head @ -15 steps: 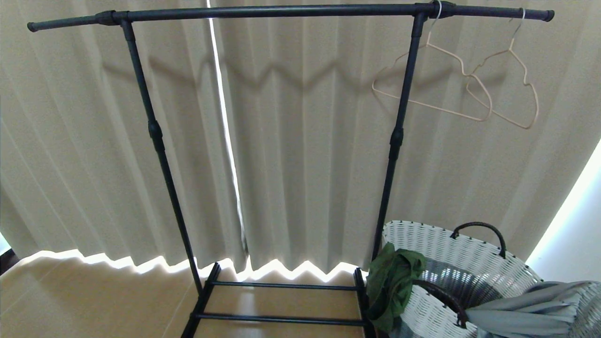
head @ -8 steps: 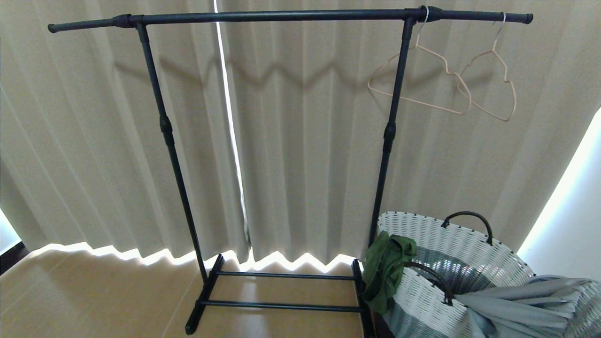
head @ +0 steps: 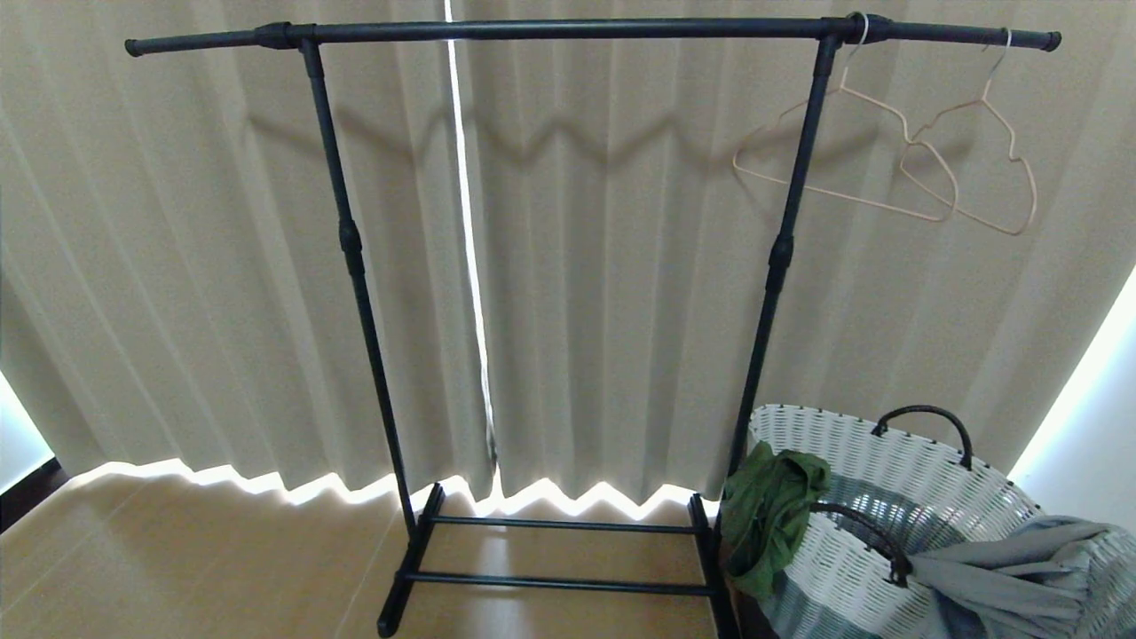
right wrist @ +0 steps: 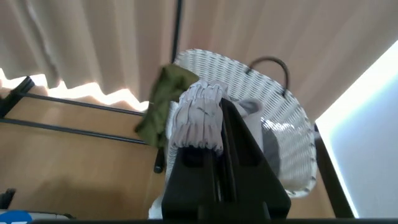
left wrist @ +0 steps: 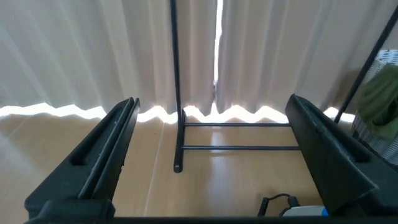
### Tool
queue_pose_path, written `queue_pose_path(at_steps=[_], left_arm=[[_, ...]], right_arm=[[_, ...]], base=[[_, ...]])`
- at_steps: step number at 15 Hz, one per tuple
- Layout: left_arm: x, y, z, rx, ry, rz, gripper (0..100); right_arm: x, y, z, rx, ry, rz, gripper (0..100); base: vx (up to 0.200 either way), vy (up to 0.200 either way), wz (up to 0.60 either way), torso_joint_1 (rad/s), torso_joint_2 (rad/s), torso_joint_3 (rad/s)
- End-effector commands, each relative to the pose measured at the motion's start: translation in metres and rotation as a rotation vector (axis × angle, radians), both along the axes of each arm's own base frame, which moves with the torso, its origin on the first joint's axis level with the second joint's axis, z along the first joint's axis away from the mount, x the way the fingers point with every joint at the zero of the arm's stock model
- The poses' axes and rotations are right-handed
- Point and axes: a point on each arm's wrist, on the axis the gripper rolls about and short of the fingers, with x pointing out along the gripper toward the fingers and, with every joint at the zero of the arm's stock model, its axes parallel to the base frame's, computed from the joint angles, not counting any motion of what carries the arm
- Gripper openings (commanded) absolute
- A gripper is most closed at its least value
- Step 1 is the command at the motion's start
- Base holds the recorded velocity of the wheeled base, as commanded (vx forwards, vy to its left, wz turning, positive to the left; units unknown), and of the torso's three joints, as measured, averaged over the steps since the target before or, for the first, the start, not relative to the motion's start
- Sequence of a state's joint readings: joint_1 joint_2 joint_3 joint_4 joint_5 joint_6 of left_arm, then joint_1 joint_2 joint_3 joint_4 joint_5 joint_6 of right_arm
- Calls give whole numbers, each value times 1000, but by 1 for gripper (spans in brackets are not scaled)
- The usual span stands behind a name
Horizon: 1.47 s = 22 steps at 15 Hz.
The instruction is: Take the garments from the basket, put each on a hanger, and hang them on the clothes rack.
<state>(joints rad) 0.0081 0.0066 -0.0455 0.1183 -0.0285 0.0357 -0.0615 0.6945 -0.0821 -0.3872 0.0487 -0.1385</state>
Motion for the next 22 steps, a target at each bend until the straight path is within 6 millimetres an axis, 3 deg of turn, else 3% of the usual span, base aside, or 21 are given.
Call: queue_pose_path(at_steps=[1,5,7,11,12,13,15,16,20,21,22], left_arm=[[0,0,0,-1,3,1,100],[0,0,0,12,3,-2,100],[0,-1,0,13,-4,-62,100],[-6,-9,35,16,-183,-451,100],[-1,-10,56,15,-158,-508,100],[9,-11,79,5,-119,-583,100],[33,-13,105,-24,-32,-668,100],[55,-14,118,-42,38,-686,100],[130,-22,151,-57,93,-713,100],[164,-34,157,-59,85,-757,100],[182,-46,156,-67,96,-767,100]], right_arm=[[2,2,1,-7,2,30,0],[8,10,28,-31,-53,174,0],[11,14,51,-31,-47,221,0],[29,30,88,-24,-62,380,0],[36,36,99,-21,-75,415,0],[45,42,106,-19,-72,442,0],[63,56,113,-17,-51,489,0],[75,64,118,-16,-37,502,0],[88,78,142,39,-76,541,0],[89,82,145,59,-77,551,0],[90,82,147,62,-81,554,0]], base=[[0,0,0,0,0,0],[0,0,0,0,0,0],[0,0,0,0,0,0],[0,0,0,0,0,0],[0,0,0,0,0,0],[0,0,0,0,0,0],[0,0,0,0,0,0],[0,0,0,0,0,0],[0,0,0,0,0,0],[0,0,0,0,0,0],[0,0,0,0,0,0]])
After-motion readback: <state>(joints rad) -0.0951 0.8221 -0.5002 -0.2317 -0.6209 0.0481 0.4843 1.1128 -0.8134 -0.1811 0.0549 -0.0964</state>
